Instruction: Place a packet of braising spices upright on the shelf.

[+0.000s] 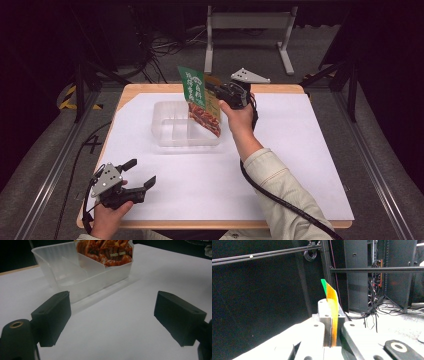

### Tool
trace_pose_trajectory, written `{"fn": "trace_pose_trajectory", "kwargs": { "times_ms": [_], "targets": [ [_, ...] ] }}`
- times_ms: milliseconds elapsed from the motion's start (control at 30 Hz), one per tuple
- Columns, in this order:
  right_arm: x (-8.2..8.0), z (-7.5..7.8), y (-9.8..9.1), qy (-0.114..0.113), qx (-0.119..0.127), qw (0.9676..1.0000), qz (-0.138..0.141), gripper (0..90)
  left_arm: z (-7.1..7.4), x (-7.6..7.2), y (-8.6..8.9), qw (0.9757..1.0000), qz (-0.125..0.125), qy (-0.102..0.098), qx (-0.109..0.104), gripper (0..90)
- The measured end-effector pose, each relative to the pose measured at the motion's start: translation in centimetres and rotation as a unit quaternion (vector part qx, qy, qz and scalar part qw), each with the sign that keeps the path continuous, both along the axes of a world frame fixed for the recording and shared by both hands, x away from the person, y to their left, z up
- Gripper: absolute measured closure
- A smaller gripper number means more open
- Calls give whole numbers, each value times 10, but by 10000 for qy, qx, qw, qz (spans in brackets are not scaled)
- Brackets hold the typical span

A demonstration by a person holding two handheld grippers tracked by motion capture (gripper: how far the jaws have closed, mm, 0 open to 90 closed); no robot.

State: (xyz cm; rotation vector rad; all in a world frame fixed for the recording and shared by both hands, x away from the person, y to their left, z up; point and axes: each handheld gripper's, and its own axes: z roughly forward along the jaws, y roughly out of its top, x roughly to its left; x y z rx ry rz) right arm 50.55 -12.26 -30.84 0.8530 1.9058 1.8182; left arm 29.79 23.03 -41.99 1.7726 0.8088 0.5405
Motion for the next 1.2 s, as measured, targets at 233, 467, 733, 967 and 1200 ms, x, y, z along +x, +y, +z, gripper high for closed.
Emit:
{"fn": "trace_pose_trajectory", "kwargs": {
  "times_ms": [233, 467, 733, 967, 1200],
  "targets": [
    [-5, -8, -6, 62, -82, 9999, -3, 900, 0, 1, -1, 10000, -9, 6, 15, 149],
    [-12, -10, -14, 144, -163, 9998, -42, 898, 0, 2, -3, 10000, -32, 16, 64, 149],
    [-14, -10, -26, 227, -193, 9995, -70, 793, 0, 3, -6, 10000, -57, 17, 72, 149],
    [-15, -7, -24, 260, -330, 9991, 0, 532, 0, 4, -6, 9999, -67, 28, 75, 149],
    [-19, -3, -26, 205, -343, 9992, 44, 405, -1, 5, -6, 9999, -88, 33, 78, 149]
  ]
}}
